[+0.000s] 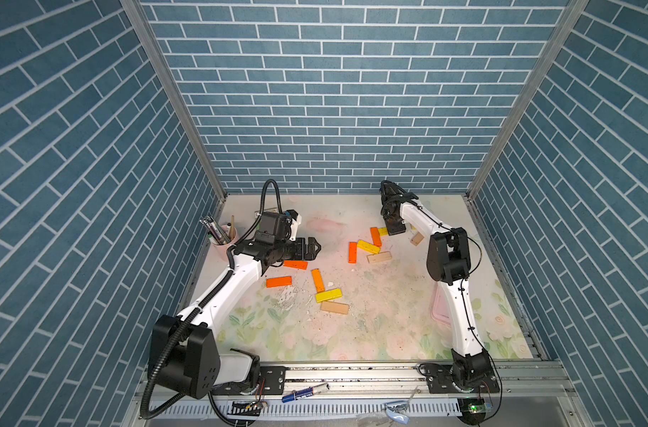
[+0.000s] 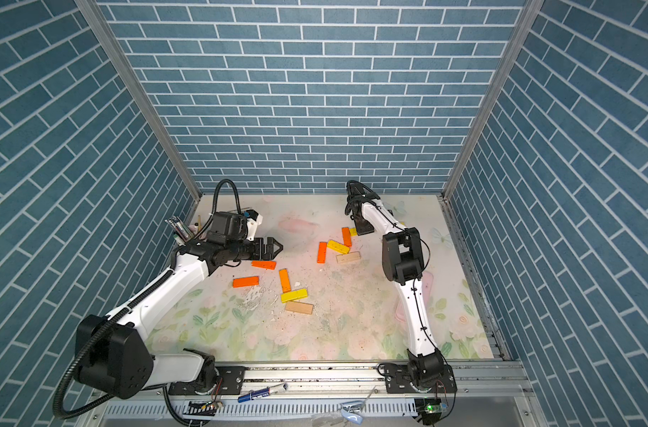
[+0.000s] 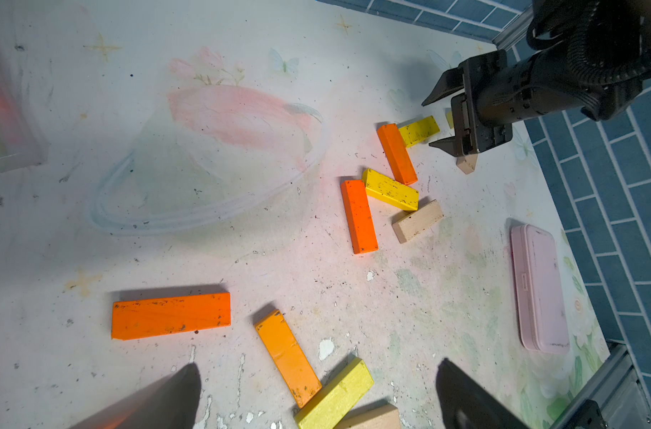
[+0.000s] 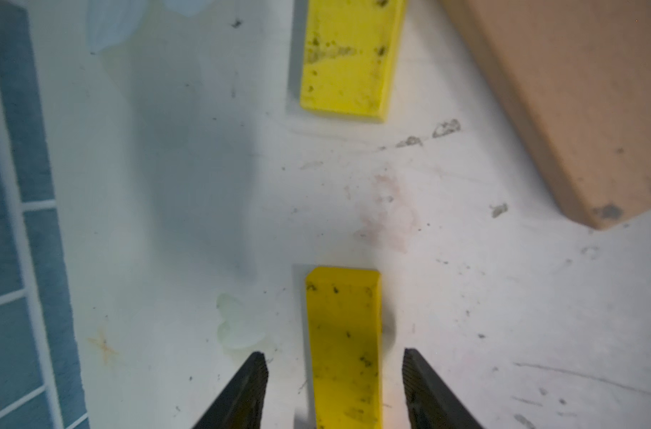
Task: Assemble the number 6 with building blocks
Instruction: Place the building block at the center of the board, then assemble the building block at the center of the board.
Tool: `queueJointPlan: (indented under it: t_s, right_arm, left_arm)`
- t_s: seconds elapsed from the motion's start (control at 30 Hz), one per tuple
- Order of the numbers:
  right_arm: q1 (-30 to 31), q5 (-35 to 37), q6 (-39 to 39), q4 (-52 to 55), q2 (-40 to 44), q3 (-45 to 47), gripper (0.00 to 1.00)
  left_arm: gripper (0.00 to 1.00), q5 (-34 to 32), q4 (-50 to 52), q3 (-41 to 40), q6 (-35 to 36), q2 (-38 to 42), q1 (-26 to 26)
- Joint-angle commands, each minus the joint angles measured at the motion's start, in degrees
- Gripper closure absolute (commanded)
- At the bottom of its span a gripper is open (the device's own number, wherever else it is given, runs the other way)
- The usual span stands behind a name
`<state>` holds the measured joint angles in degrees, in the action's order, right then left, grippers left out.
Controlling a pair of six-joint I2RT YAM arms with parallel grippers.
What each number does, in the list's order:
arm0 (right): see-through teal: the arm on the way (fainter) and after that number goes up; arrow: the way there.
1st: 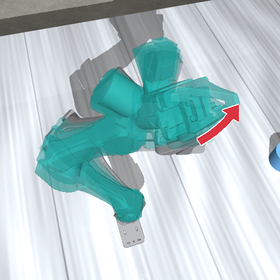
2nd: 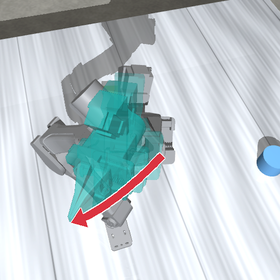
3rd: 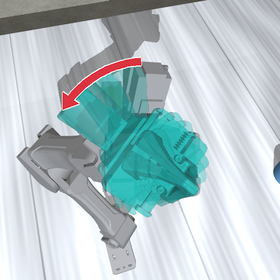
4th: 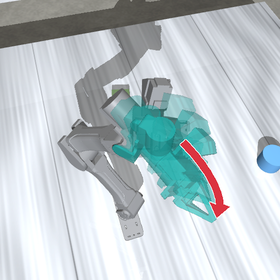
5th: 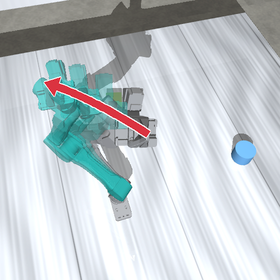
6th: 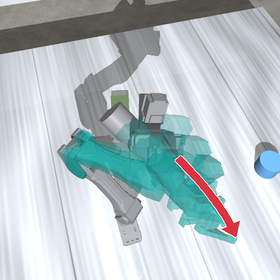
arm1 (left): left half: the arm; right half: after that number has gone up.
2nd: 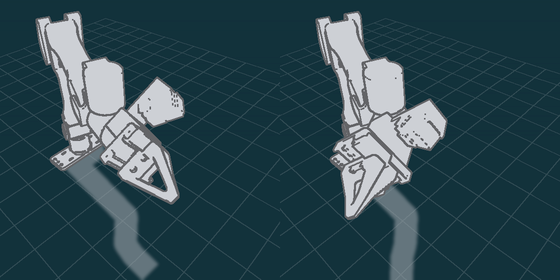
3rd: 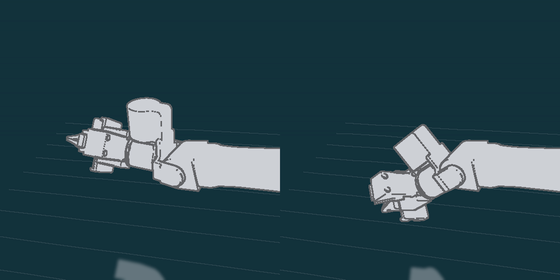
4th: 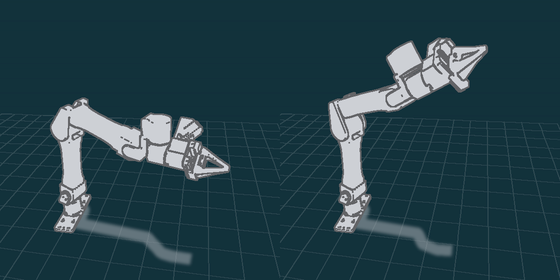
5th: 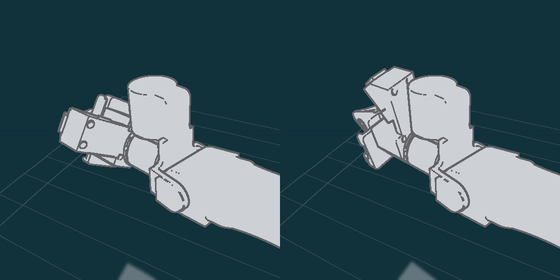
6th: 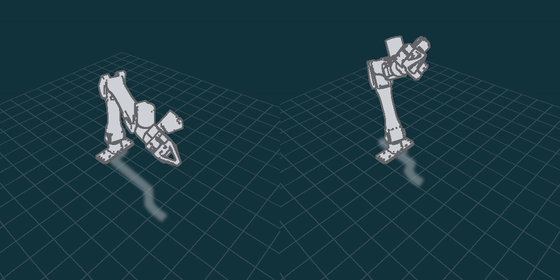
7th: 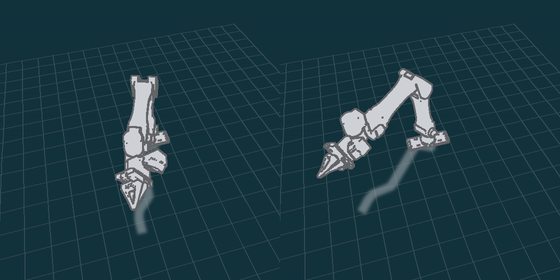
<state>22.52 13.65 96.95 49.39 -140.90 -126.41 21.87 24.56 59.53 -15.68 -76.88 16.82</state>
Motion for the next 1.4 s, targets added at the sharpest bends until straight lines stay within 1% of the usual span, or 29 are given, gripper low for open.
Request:
queueJointPlan:
  t_s: [0.0, 0.03, 0.1, 0.13, 0.17, 0.23, 0.27, 0.3, 0.33, 0.37, 0.43, 0.47, 0.57, 0.7, 0.87, 0.97, 1.03, 1.07, 1.37]
  right_arm:
    - [0.3, 3.0, -9.0, 3.5, 2.6, -3.7, 0.39]
    - [0.3, 3.3, -13.1, 3.7, 3.0, -4.3, 0.39]
    - [0.4, 3.0, -24.0, 3.0, 4.4, -4.3, 0.40]
    - [0.7, 3.3, -30.0, 3.0, 5.4, -3.6, 0.39]
    - [0.9, 1.6, -37.8, 0.6, 6.8, -1.7, 0.39]
    - [1.4, -0.6, -48.1, -1.8, 10.6, 3.9, 0.40]
    - [1.6, -3.4, -54.7, -6.2, 13.9, 9.7, 0.40]
    - [1.9, -5.9, -59.5, -10.5, 17.8, 15.5, 0.40]
    - [2.1, -7.5, -62.9, -13.3, 20.7, 20.0, 0.40]
    - [2.3, -10.9, -67.0, -16.6, 23.7, 25.0, 0.40]
    - [2.6, -15.3, -74.0, -18.7, 27.3, 30.5, 0.40]
    - [2.9, -17.3, -77.6, -18.8, 28.2, 32.3, 0.40]
    - [4.2, -18.3, -86.6, -16.2, 28.1, 33.5, 0.40]
    - [6.9, -18.3, -95.2, -12.9, 25.4, 31.2, 0.41]
    - [8.5, -18.3, -99.8, -8.7, 19.6, 24.4, 0.42]
    - [9.2, -18.2, -101.7, -6.9, 16.8, 20.9, 0.43]
    - [9.5, -17.0, -102.2, -5.6, 15.7, 19.0, 0.43]
    - [9.5, -17.2, -102.6, -5.0, 13.8, 18.3, 0.43]
    - [9.7, -14.9, -104.1, -2.8, 8.7, 15.1, 0.44]
  left_arm:
    - [0.01, -0.9, 0.2, -0.2, 0.2, 0.7, 0.4]
    - [0.01, -1.0, 0.3, -0.2, 0.1, 0.9, 0.4]
    - [0.01, -1.2, 0.4, -0.3, 0.2, 0.9, 0.4]
    - [0.01, -1.3, 0.5, -0.3, 0.2, 1.1, 0.4]
    - [0.01, -1.4, 0.4, -0.4, 0.1, 1.2, 0.4]
    - [0.01, -1.2, 0.4, -0.4, 0.2, 1.0, 0.4]
    - [0.01, -1.1, 0.5, -0.2, 0.1, 0.8, 0.4]
    - [0.01, -1.1, 0.6, -0.1, 0.2, 0.6, 0.4]
    - [0.01, -1.3, 0.7, 0.0, 0.3, 0.5, 0.4]
    - [0.01, -1.5, 0.7, 0.1, 0.3, 0.4, 0.4]
    - [0.01, -1.9, 1.0, 0.3, 0.6, 0.2, 0.3]
    - [0.01, -2.1, 1.2, 0.5, 0.9, 0.1, 0.3]
    - [0.01, -3.3, 1.6, 0.6, 1.3, 0.4, 0.3]
    - [0.01, -5.8, 2.0, 0.5, 1.7, 1.6, -0.3]
    - [0.01, -8.5, 2.0, 0.0, 1.9, 3.2, -1.3]
    - [0.01, -8.9, 1.6, -0.4, 1.7, 3.9, -2.0]
    - [0.01, -8.9, 1.6, -0.4, 1.7, 3.9, -2.2]
    - [0.01, -8.9, 1.6, -0.4, 1.6, 3.8, -2.3]
    - [0.01, -7.9, 1.4, -0.2, 1.5, 3.4, -2.7]
